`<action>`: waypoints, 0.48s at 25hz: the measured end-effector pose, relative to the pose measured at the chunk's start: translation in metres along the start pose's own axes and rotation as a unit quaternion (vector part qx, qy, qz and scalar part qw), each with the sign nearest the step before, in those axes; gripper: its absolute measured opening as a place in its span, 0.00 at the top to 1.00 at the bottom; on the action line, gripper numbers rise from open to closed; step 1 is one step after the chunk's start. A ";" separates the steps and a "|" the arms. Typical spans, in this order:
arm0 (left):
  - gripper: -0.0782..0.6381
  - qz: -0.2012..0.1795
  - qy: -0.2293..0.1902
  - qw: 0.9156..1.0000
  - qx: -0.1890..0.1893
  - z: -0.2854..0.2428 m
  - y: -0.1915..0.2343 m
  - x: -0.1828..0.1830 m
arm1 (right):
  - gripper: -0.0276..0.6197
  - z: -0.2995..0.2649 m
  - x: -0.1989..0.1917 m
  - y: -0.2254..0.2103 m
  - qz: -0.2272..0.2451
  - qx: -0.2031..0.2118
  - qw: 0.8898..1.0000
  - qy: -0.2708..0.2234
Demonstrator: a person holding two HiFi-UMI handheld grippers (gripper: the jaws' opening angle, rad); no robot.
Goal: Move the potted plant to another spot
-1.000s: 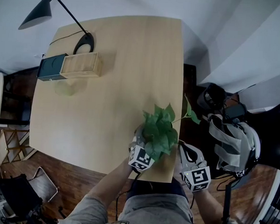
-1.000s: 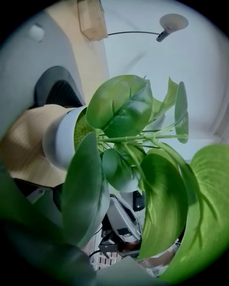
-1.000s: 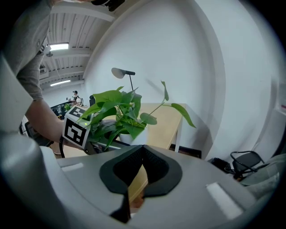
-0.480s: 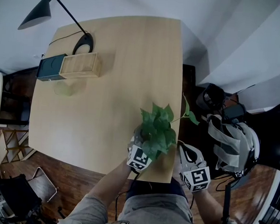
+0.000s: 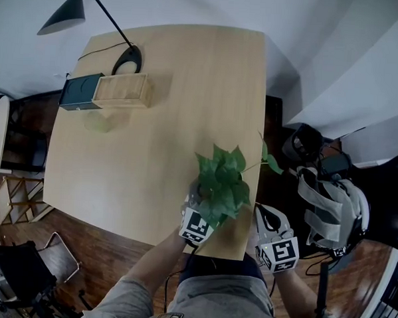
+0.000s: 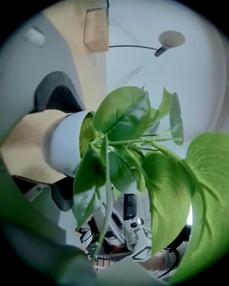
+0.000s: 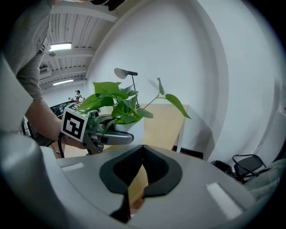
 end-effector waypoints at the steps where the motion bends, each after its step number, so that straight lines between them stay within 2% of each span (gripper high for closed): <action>1: 0.28 -0.001 -0.004 1.000 0.003 0.001 0.002 0.005 | 0.95 0.000 0.002 0.000 0.002 0.001 1.000 -0.002; 7: 0.28 -0.009 -0.021 0.999 0.032 0.019 0.014 0.019 | 0.95 -0.007 0.032 0.008 0.016 0.016 0.999 -0.034; 12: 0.28 0.004 -0.028 0.999 0.044 0.037 0.020 0.065 | 0.95 -0.011 0.082 0.024 0.034 0.033 0.996 -0.080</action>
Point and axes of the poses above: the fingertips, and each gripper's own axes: z backward along the fingers, y to its left, x out of its top, the point moved 1 cm from there along z, backward along the fingers, and after that the axes turned 11 degrees about -y, right-handed, at the moved point
